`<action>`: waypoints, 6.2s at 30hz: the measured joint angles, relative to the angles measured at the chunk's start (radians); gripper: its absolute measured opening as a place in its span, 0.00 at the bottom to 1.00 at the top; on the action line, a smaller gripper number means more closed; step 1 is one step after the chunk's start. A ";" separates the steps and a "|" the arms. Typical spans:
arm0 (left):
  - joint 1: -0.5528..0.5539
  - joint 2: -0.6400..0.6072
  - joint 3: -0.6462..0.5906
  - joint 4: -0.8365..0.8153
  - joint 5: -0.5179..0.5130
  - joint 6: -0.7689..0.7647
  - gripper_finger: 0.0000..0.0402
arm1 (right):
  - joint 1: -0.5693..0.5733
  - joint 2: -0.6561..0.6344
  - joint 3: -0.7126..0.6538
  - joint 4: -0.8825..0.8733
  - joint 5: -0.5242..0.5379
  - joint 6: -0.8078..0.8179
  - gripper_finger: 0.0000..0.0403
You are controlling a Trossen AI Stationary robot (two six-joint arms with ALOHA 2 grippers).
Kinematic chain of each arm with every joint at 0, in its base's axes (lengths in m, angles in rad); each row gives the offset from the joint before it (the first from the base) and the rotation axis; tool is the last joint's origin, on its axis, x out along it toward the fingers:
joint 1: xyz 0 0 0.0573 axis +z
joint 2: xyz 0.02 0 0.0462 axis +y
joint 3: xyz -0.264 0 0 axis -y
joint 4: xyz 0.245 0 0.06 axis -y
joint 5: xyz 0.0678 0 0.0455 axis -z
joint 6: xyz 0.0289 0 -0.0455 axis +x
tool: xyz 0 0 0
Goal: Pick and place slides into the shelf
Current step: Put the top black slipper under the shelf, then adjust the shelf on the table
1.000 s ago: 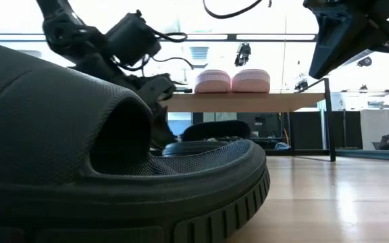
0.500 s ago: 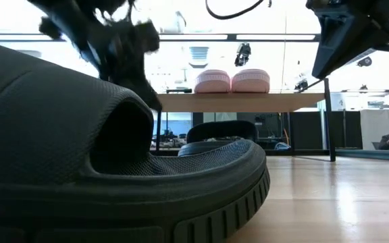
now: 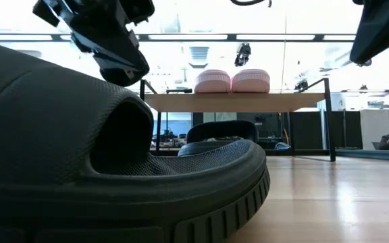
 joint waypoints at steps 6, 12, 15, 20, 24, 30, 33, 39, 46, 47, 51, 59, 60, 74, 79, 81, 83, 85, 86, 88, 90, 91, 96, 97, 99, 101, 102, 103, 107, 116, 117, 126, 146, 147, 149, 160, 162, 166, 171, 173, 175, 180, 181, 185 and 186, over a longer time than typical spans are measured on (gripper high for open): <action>-0.040 0.057 0.026 0.013 -0.030 -0.017 0.00 | -0.001 0.000 -0.013 0.000 0.000 -0.031 0.02; -0.046 0.193 0.113 0.025 -0.018 0.003 0.00 | 0.006 0.000 -0.018 0.001 0.001 -0.035 0.02; -0.054 0.267 0.189 0.027 -0.024 0.049 0.00 | 0.022 0.000 -0.017 0.003 0.000 -0.032 0.02; -0.064 0.383 0.303 0.009 -0.066 0.116 0.00 | 0.072 0.000 -0.020 0.000 0.001 0.075 0.02; -0.065 0.437 0.361 -0.009 -0.079 0.137 0.00 | 0.113 0.000 -0.032 -0.020 0.001 0.152 0.02; -0.066 0.490 0.391 -0.018 -0.079 0.140 0.00 | 0.156 0.000 -0.067 -0.028 0.000 0.236 0.02; -0.065 0.509 0.404 -0.019 -0.079 0.168 0.00 | 0.166 0.000 -0.081 -0.030 0.000 0.267 0.02; -0.034 0.535 0.436 -0.021 -0.107 0.269 0.00 | 0.168 0.000 -0.086 -0.057 0.000 0.281 0.02; 0.046 0.536 0.422 -0.081 -0.142 0.398 0.00 | 0.168 0.000 -0.086 -0.060 0.000 0.281 0.02; 0.059 0.536 0.422 -0.087 -0.150 0.420 0.00 | 0.168 0.001 -0.086 -0.060 0.000 0.281 0.02; 0.104 0.535 0.422 -0.092 -0.216 0.476 0.00 | 0.168 0.001 -0.086 -0.060 0.000 0.281 0.02; 0.227 0.536 0.413 -0.056 -0.261 0.553 0.00 | 0.167 0.001 -0.086 -0.077 0.000 0.319 0.02; 0.242 0.536 0.413 -0.057 -0.272 0.563 0.00 | 0.167 0.001 -0.086 -0.078 0.001 0.328 0.02; 0.267 0.498 0.419 -0.052 -0.384 0.586 0.00 | 0.167 0.001 -0.086 -0.079 0.000 0.333 0.02; 0.147 0.412 0.420 -0.091 -0.426 0.495 0.00 | 0.167 0.001 -0.086 -0.087 0.001 0.332 0.02; 0.089 0.374 0.413 -0.118 -0.452 0.456 0.00 | 0.168 0.001 -0.086 -0.095 0.000 0.332 0.02; 0.036 0.343 0.410 -0.176 -0.493 0.406 0.00 | 0.168 0.001 -0.086 -0.103 0.000 0.326 0.02; -0.009 0.336 0.410 -0.242 -0.556 0.344 0.00 | 0.168 0.001 -0.086 -0.103 0.000 0.303 0.02; -0.028 0.333 0.410 -0.304 -0.596 0.302 0.00 | 0.168 0.001 -0.086 -0.103 0.000 0.290 0.02; -0.060 0.331 0.407 -0.439 -0.688 0.159 0.00 | 0.168 0.001 -0.086 -0.105 0.000 0.280 0.02; -0.077 0.322 0.407 -0.557 -0.761 -0.034 0.00 | 0.168 0.001 -0.086 -0.104 0.000 0.273 0.02; -0.084 0.307 0.406 -0.613 -0.788 -0.130 0.00 | 0.168 0.001 -0.086 -0.104 0.000 0.272 0.02; -0.089 0.155 0.388 -0.642 -0.846 -0.430 0.00 | 0.168 0.001 -0.086 -0.104 0.000 0.269 0.02; -0.075 0.118 0.383 -0.645 -0.851 -0.465 0.00 | 0.168 0.001 -0.086 -0.105 0.000 0.269 0.02; -0.033 0.046 0.362 -0.677 -0.878 -0.525 0.00 | 0.168 0.001 -0.086 -0.105 0.000 0.269 0.02; 0.020 -0.030 0.329 -0.717 -0.900 -0.566 0.00 | 0.168 0.001 -0.086 -0.105 0.000 0.268 0.02; 0.047 -0.069 0.311 -0.738 -0.903 -0.586 0.00 | 0.168 0.001 -0.086 -0.106 0.000 0.269 0.02; 0.073 -0.108 0.294 -0.770 -0.904 -0.615 0.00 | 0.168 0.001 -0.086 -0.108 0.000 0.269 0.02; 0.215 -0.252 0.188 -0.785 -0.858 -0.747 0.00 | 0.168 0.000 -0.086 -0.115 0.000 0.270 0.02; 0.516 -0.457 -0.172 -0.266 -0.524 -0.769 0.00 | 0.165 0.000 -0.086 -0.133 0.030 0.299 0.02; 0.538 -0.465 -0.205 -0.251 -0.498 -0.783 0.00 | 0.165 0.000 -0.086 -0.133 0.030 0.299 0.02; 0.621 -0.388 -0.399 0.117 -0.370 -0.813 0.00 | 0.165 -0.001 -0.086 -0.131 0.029 0.320 0.02; 0.631 -0.117 -0.421 0.487 -0.213 -0.619 0.00 | 0.165 -0.002 -0.073 -0.130 0.015 0.332 0.02; 0.628 -0.125 -0.426 0.487 -0.203 -0.612 0.00 | 0.165 -0.002 -0.073 -0.132 0.014 0.332 0.02; 0.625 -0.146 -0.436 0.487 -0.185 -0.601 0.00 | 0.165 -0.002 -0.073 -0.144 0.014 0.332 0.02; 0.594 -0.295 -0.444 0.451 -0.125 -0.494 0.00 | 0.165 -0.002 -0.074 -0.206 -0.034 0.330 0.02; 0.591 -0.321 -0.442 0.386 -0.113 -0.496 0.00 | 0.165 -0.002 -0.074 -0.221 -0.035 0.345 0.02; 0.587 -0.396 -0.443 0.180 -0.179 -0.497 0.00 | 0.147 -0.014 -0.070 -0.298 -0.085 0.364 0.02; 0.585 -0.521 -0.443 0.046 -0.291 -0.497 0.00 | 0.085 -0.084 -0.068 -0.557 -0.097 0.365 0.02; 0.585 -0.566 -0.443 0.034 -0.293 -0.497 0.00 | 0.060 -0.146 -0.075 -0.647 -0.096 0.364 0.02; 0.585 -0.601 -0.443 0.033 -0.293 -0.497 0.00 | 0.021 -0.260 -0.134 -0.615 -0.033 0.329 0.02; 0.585 -0.647 -0.447 0.027 -0.297 -0.506 0.00 | -0.069 -0.520 -0.277 -0.625 -0.014 0.359 0.02; 0.585 -0.651 -0.448 0.027 -0.296 -0.520 0.00 | -0.085 -0.579 -0.297 -0.624 -0.001 0.359 0.02; 0.585 -0.659 -0.452 0.025 -0.295 -0.530 0.00 | -0.168 -0.788 -0.362 -0.629 0.063 0.318 0.02; 0.585 -0.657 -0.452 0.028 -0.294 -0.541 0.00 | -0.189 -0.834 -0.381 -0.628 0.074 0.298 0.02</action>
